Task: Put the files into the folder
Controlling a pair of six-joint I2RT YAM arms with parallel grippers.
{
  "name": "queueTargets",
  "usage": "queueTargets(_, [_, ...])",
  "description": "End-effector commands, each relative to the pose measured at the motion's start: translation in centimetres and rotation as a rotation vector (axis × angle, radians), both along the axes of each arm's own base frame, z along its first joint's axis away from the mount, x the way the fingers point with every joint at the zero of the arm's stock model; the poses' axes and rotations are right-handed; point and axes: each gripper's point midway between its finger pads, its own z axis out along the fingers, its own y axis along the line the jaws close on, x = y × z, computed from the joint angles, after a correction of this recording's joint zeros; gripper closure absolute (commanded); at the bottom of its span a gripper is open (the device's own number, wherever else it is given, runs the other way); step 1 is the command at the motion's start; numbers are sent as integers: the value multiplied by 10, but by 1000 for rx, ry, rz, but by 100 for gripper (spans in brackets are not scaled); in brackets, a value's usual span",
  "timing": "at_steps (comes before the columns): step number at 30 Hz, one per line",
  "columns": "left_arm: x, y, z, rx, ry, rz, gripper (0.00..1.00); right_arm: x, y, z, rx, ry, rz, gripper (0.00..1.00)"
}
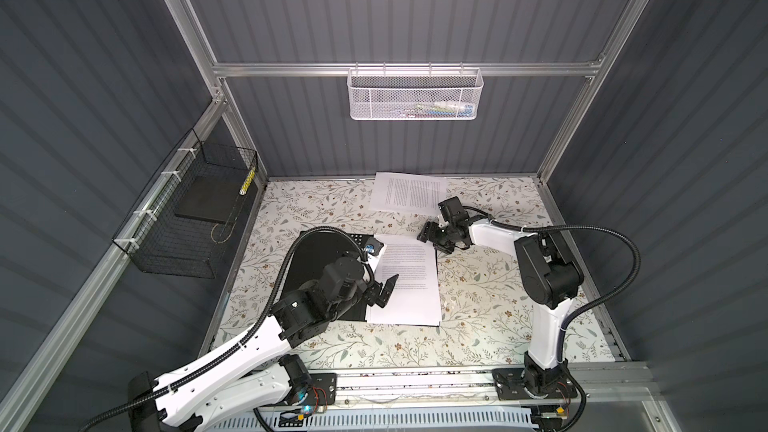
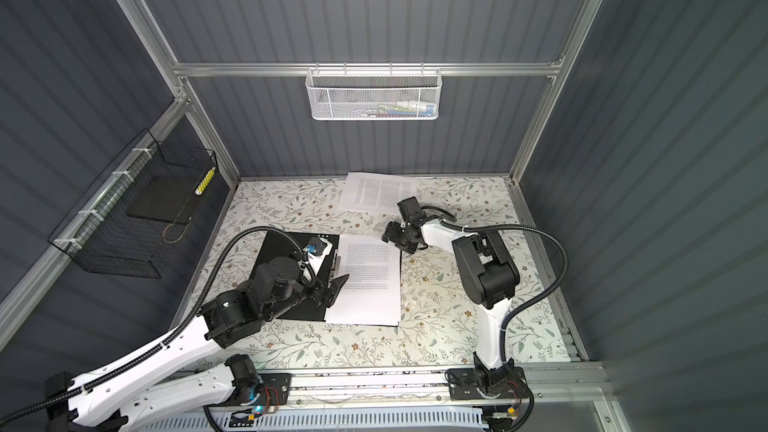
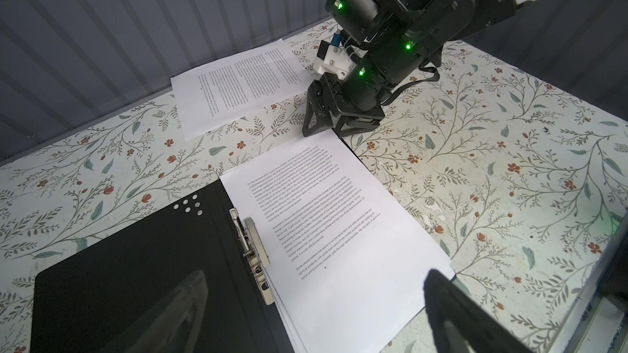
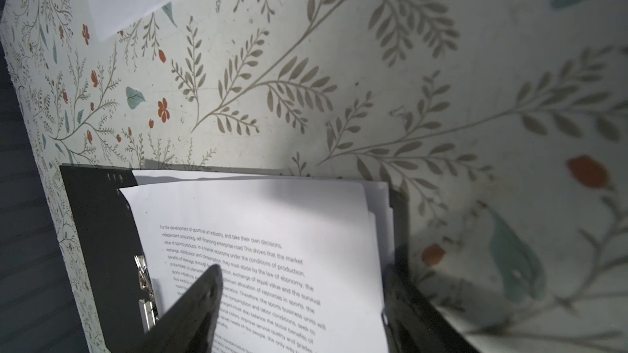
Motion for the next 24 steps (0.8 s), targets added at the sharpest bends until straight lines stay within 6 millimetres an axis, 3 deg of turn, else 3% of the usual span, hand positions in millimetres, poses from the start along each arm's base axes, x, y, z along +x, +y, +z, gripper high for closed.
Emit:
queueTargets(1, [-1, 2, 10, -12, -23, -12, 0, -4, -3, 0, -33, 11, -7, 26])
queueTargets(9, [-2, 3, 11, -16, -26, -12, 0, -30, -15, 7, -92, 2, -7, 24])
queueTargets(14, [-2, 3, 12, -20, -26, -14, 0, -79, -14, 5, -97, 28, 7, 23])
queueTargets(19, [-3, 2, 13, -27, -24, -20, 0, -145, -9, -6, -87, 75, 22, 22])
queueTargets(24, [-5, 0, 13, -34, -19, -29, 0, -188, -3, -12, -89, 99, 25, 22])
